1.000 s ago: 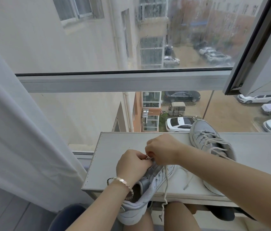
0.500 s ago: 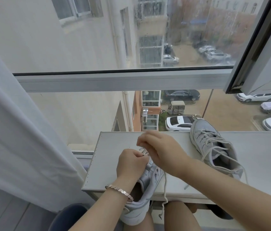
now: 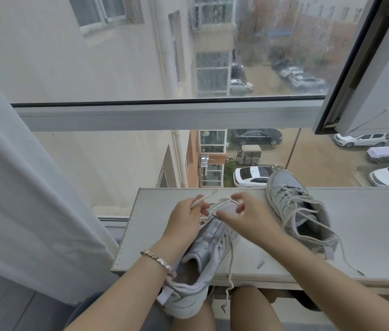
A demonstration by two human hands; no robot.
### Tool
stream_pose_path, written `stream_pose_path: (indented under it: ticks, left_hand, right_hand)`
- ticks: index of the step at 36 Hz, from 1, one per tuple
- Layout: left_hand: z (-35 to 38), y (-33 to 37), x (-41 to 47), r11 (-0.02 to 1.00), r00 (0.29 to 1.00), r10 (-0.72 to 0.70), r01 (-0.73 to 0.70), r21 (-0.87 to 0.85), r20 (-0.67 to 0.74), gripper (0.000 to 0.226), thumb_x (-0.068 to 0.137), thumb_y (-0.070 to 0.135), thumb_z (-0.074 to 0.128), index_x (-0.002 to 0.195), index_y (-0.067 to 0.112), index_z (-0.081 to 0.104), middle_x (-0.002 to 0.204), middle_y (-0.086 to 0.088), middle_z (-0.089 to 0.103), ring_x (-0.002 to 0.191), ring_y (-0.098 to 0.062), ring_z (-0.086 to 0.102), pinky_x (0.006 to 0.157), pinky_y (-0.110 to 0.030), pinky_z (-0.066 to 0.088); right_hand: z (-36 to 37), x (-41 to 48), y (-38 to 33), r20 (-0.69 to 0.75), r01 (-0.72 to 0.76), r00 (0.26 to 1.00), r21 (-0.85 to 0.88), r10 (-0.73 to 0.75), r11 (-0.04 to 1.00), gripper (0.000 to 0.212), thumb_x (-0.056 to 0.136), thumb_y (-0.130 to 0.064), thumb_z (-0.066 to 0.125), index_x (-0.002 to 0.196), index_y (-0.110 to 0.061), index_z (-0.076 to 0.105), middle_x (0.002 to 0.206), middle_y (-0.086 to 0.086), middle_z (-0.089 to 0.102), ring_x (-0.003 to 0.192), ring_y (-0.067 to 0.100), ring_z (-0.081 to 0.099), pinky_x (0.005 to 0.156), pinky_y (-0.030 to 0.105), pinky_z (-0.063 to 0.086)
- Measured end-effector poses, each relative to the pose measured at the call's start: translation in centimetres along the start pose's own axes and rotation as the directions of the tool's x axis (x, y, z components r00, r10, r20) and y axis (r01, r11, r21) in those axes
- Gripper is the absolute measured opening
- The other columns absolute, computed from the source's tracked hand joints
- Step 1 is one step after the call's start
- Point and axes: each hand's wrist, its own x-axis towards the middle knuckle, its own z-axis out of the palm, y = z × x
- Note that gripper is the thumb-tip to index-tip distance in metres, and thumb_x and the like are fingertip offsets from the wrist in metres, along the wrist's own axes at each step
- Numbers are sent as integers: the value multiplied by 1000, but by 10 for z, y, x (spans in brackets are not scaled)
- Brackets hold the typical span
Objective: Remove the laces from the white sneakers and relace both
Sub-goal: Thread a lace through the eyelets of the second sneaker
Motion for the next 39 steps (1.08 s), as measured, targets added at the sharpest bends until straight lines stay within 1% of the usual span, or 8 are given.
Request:
stream_pose_path:
  ticks: [4,8,11,14,22,28,33,39]
  left_hand:
    - [1,2,1,982,997,-23,8,-188,-75,39,103,26,26,88,14,60,53,4,64,62,-3,55,50,-1,37]
    - [-6,12,4,925,996,-28,-8,-381,-88,45,102,33,21,85,11,55,39,6,41,44,-10,51,66,-19,51]
    - [-12,11,6,938,994,-18,-20,-347,-107,42,101,35,24,81,10,52,44,10,27,36,-5,29,43,-19,40]
    - [-20,9,5,973,996,66,-79,-216,-66,34,102,27,28,79,14,49,48,9,26,42,-9,21,43,-23,23]
    - [-45,-2,-9,856,955,293,-283,433,45,25,100,21,33,111,14,55,83,7,53,74,-9,51,62,-13,32]
    - [-97,-38,-16,393,987,15,-153,907,160,29,101,35,30,107,25,56,109,3,56,99,-20,57,78,-30,41]
    - [-98,-47,-16,626,985,-156,47,779,66,40,94,41,43,69,15,60,73,5,60,69,-16,56,61,-28,39]
    - [-52,-3,4,950,963,-174,110,291,205,36,83,14,53,117,20,62,107,7,59,108,-11,54,96,-26,40]
  right_hand:
    - [15,0,5,108,-173,975,-164,192,971,73,71,-62,61,119,-14,34,89,-2,56,75,16,59,64,32,51]
    - [16,12,-2,167,-286,946,22,278,958,59,76,-39,69,111,-7,32,85,4,53,59,19,63,50,30,57]
    - [13,17,-2,277,-373,905,155,323,915,53,75,-26,74,109,-7,37,97,10,54,66,22,66,44,28,55]
    - [15,18,3,276,-355,915,209,293,911,33,77,-18,68,96,-11,41,94,10,55,54,18,63,39,21,48]
    - [24,19,13,56,-188,982,150,182,971,13,83,-18,53,79,-17,41,78,8,59,39,14,58,34,18,41]
    - [-5,25,26,-62,-181,981,80,186,980,8,83,-16,54,82,-9,50,66,11,65,53,25,65,64,41,58]
    - [-3,25,27,-15,-157,987,32,158,987,8,83,-17,54,86,-9,52,65,9,66,51,22,62,64,41,57]
    - [-1,27,28,-30,-146,989,7,146,989,6,81,-17,54,83,-12,52,59,4,61,46,19,57,59,35,54]
